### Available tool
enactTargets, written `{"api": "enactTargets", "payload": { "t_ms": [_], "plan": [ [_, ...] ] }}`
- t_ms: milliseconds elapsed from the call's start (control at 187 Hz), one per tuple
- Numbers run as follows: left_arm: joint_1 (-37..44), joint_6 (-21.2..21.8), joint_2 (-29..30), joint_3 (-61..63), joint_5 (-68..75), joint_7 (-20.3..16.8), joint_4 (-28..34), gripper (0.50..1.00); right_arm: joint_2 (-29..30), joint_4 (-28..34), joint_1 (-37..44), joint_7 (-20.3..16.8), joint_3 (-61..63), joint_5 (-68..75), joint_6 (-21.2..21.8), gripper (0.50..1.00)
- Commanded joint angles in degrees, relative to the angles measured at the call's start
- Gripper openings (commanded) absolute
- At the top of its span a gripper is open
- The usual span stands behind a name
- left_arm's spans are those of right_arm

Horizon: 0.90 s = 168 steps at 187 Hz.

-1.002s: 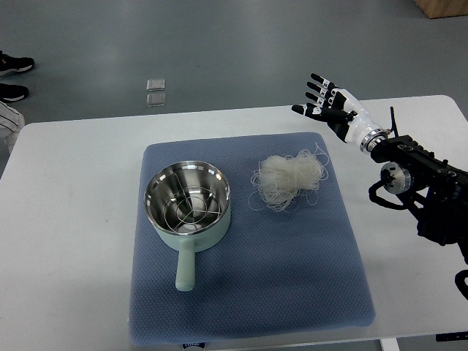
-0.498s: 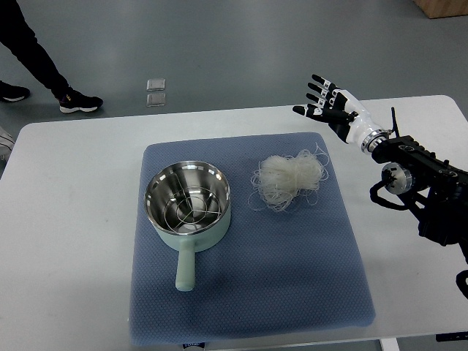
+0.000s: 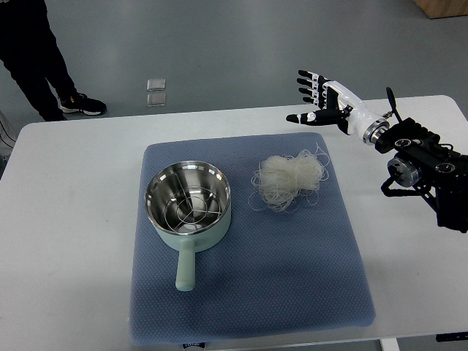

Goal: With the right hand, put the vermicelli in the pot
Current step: 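Reach the right hand down and close fingers around the white vermicelli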

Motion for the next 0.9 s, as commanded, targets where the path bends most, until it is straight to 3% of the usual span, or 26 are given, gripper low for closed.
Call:
{"api": "enactTargets", "payload": {
  "t_ms": [0,139,354,718,895],
  "plan": [
    [0.0,0.0,0.0,0.1,0.0,0.0,0.0,1.0,-2.4,1.5,3.3,0.0,-5.1,-2.3,2.2,0.973],
    [0.0,0.0,0.0,0.1,0.0,0.0,0.0,1.0,-5.4,3.5,9.7,2.0,-15.4,-8.0,6.9,0.973],
    [0.0,0.0,0.0,0.1,0.0,0.0,0.0,1.0,-6.3,6.7,19.4,3.5,-30.1,-16.0,9.0,0.973],
    [0.0,0.0,0.0,0.2,0.0,0.0,0.0,1.0,0.4,7.1,24.1,2.9,-46.4,-23.4,8.0,0.973],
    [0.0,0.0,0.0,0.2,0.0,0.0,0.0,1.0,3.1,5.1,23.5,1.8,-51.2,-24.1,3.6,0.968]
  ]
}}
